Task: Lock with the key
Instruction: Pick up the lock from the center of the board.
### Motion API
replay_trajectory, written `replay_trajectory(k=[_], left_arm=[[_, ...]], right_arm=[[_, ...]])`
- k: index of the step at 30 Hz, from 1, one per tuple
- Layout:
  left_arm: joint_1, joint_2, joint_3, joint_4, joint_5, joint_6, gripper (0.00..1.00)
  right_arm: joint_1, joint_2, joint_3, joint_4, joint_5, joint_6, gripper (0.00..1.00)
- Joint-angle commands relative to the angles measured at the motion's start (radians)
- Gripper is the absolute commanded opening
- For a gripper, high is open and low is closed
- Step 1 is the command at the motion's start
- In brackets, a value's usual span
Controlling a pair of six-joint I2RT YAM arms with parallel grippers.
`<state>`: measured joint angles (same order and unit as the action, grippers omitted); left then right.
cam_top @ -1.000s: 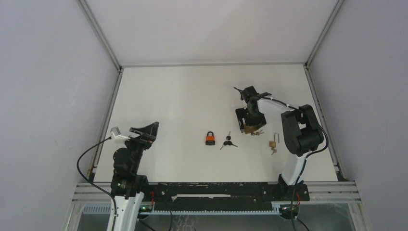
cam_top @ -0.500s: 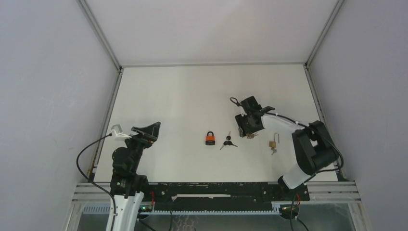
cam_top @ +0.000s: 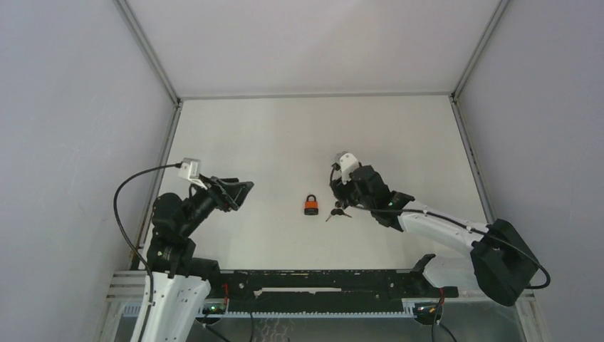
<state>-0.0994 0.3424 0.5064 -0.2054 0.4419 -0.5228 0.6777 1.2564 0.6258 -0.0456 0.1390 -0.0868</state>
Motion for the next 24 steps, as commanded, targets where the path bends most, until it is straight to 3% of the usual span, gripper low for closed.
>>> replay_trajectory(k=[1,4,7,13,24], left_arm=[[-0.143,0.090,0.145,-0.070,0.081,0.163,0.69],[-0.277,0.157,0.235,-0.138,0.017,0.249,0.78],[-0.292,0.224,0.307,-0.173,0.006,0.253,0.83],[-0.306,0.244,0.329,-0.172,0.049,0.216,0.83],[-0.322,0.214,0.309,-0.211,0.084,0.210,0.72]], right_arm=[[0.200,-0.131,0.064,0.354,0.045,-0.103,0.00],[0.318,-0.143,0.133,0.392,0.082,-0.156,0.00],[0.429,-0.123,0.193,0.433,0.108,-0.230,0.00],[0.582,-0.044,0.313,0.467,0.152,-0.332,0.00],[0.620,0.024,0.405,0.458,0.149,-0.370,0.00]])
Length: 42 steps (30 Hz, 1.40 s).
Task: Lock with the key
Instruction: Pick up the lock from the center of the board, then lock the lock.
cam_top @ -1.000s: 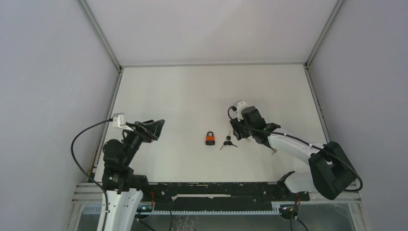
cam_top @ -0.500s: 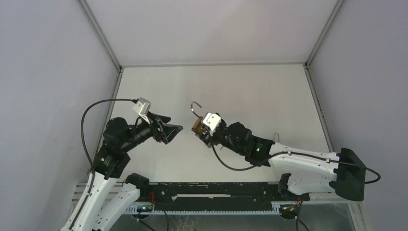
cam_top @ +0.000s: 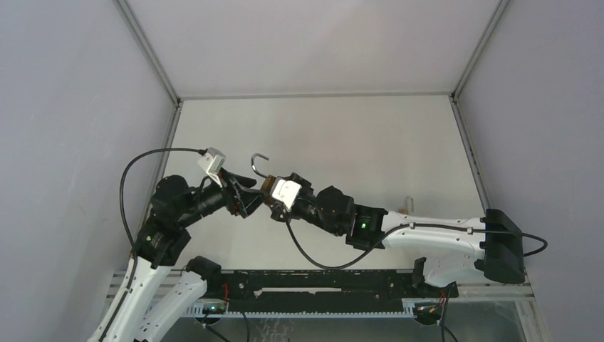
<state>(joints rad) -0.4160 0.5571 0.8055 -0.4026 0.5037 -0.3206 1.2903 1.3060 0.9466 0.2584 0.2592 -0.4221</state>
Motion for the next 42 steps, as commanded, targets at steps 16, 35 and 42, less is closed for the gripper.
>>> replay_trajectory(k=[16,35,42], left_arm=[[-0.040,0.016,-0.031,0.047,0.012,-0.026,0.02],[-0.043,-0.185,-0.105,0.307,0.274,0.286,0.00],[-0.046,-0.191,-0.082,0.276,0.385,0.355,0.00]], right_arm=[[0.018,-0.014,0.103,0.106,-0.067,-0.091,0.00],[-0.324,-0.170,0.081,-0.177,-1.097,0.330,0.99],[-0.319,-0.122,0.081,-0.107,-1.065,0.351,0.96]])
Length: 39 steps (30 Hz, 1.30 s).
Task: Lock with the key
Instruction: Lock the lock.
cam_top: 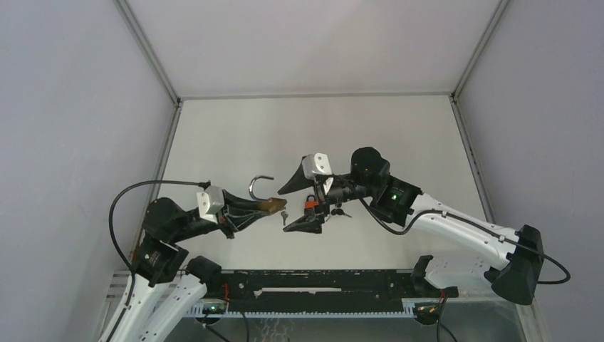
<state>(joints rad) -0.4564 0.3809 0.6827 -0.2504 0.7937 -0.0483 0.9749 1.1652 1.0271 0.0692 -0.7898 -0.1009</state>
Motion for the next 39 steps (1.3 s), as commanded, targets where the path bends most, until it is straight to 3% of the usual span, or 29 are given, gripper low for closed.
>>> replay_trajectory(k=[1,5,10,16,18,22,23,25,26,27,29,33,34,36,39], left_arm=[[-0.006,-0.015,0.043,0.114,0.100,0.096,0.00],[-0.013,-0.015,0.048,0.109,0.094,0.093,0.00],[-0.020,-0.009,0.051,0.113,0.082,0.094,0.00],[-0.027,-0.002,0.052,0.126,0.064,0.069,0.00],[-0.027,-0.001,0.051,0.126,0.059,0.063,0.00],[-0.028,-0.005,0.035,0.125,0.036,0.056,0.00],[-0.029,-0.008,0.031,0.117,0.016,0.056,0.05],[-0.028,-0.017,0.033,0.063,-0.022,0.089,0.68],[-0.028,-0.024,0.043,0.015,-0.040,0.155,0.93],[-0.028,-0.033,0.057,-0.050,-0.069,0.284,0.99],[-0.028,-0.054,0.087,-0.184,-0.142,0.508,1.00],[-0.028,-0.123,0.098,-0.297,-0.251,1.160,0.94],[-0.028,-0.141,0.090,-0.290,-0.256,1.271,0.92],[-0.028,-0.159,0.069,-0.265,-0.228,1.643,0.92],[-0.028,-0.122,0.089,-0.283,-0.142,1.991,0.95]], right_arm=[[-0.006,0.026,0.001,0.087,-0.002,0.033,0.95],[-0.019,0.047,0.000,0.072,0.037,0.039,0.94],[-0.003,0.084,0.003,0.119,0.002,0.048,0.80],[0.004,0.102,0.025,0.097,-0.035,0.026,0.28],[0.008,0.096,0.024,0.096,-0.044,0.019,0.02],[-0.001,0.065,0.024,0.070,-0.025,0.011,0.00],[-0.006,0.058,0.024,0.054,-0.021,0.008,0.00],[-0.024,0.044,0.025,0.014,-0.012,0.003,0.00],[-0.033,0.038,0.025,-0.012,0.002,-0.003,0.00],[-0.040,0.028,0.024,-0.040,0.032,-0.016,0.00],[-0.035,0.007,0.027,-0.127,0.111,-0.060,0.00],[-0.028,-0.010,0.035,-0.204,0.144,-0.073,0.00],[-0.022,-0.006,0.036,-0.202,0.149,-0.069,0.00],[0.000,0.006,0.040,-0.200,0.164,-0.073,0.00],[0.011,0.030,0.057,-0.183,0.166,-0.069,0.00]])
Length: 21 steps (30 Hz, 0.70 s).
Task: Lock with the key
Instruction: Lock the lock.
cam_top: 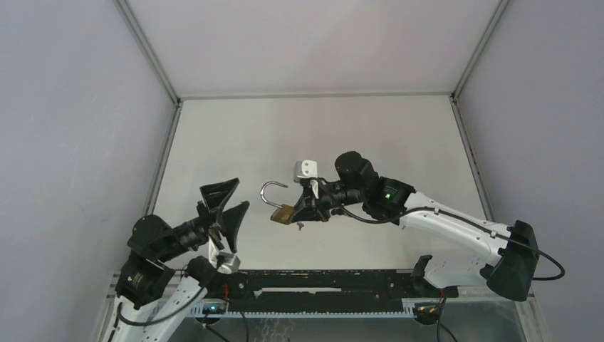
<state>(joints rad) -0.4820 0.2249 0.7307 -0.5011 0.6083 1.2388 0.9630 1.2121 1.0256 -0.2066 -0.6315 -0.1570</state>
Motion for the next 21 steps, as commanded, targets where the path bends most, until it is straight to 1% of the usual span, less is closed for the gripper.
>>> replay_trajectory(k=[1,4,5,8,10,13,14,19,20,21], left_arm=[[-0.002,0.056,0.060,-0.067,0.067,0.791,0.96],[-0.003,0.122,0.097,-0.197,0.085,1.059,0.95],[-0.003,0.135,0.092,-0.220,0.086,1.136,0.92],[-0.003,0.159,0.059,-0.256,0.115,1.320,0.89],[-0.004,0.188,0.057,-0.285,0.122,1.409,0.84],[-0.006,0.228,0.081,-0.305,0.100,1.431,0.75],[-0.007,0.231,0.085,-0.319,0.092,1.431,0.73],[-0.026,0.221,0.060,-0.346,0.078,1.447,0.69],[-0.031,0.219,0.059,-0.347,0.073,1.430,0.65],[-0.034,0.219,0.061,-0.347,0.065,1.414,0.59]], right_arm=[[0.024,-0.010,0.066,0.099,0.006,-0.012,0.00],[0.032,0.004,0.078,0.116,0.002,-0.006,0.00],[0.035,0.007,0.082,0.120,-0.002,-0.005,0.00],[0.043,0.017,0.090,0.120,-0.002,-0.007,0.00],[0.046,0.024,0.100,0.122,-0.009,-0.005,0.00],[0.056,0.033,0.119,0.104,0.000,-0.019,0.00],[0.060,0.035,0.121,0.100,0.005,-0.022,0.00],[0.059,0.049,0.143,0.113,0.007,-0.031,0.00],[0.059,0.056,0.153,0.110,0.007,-0.035,0.00],[0.059,0.061,0.161,0.107,0.005,-0.038,0.00]])
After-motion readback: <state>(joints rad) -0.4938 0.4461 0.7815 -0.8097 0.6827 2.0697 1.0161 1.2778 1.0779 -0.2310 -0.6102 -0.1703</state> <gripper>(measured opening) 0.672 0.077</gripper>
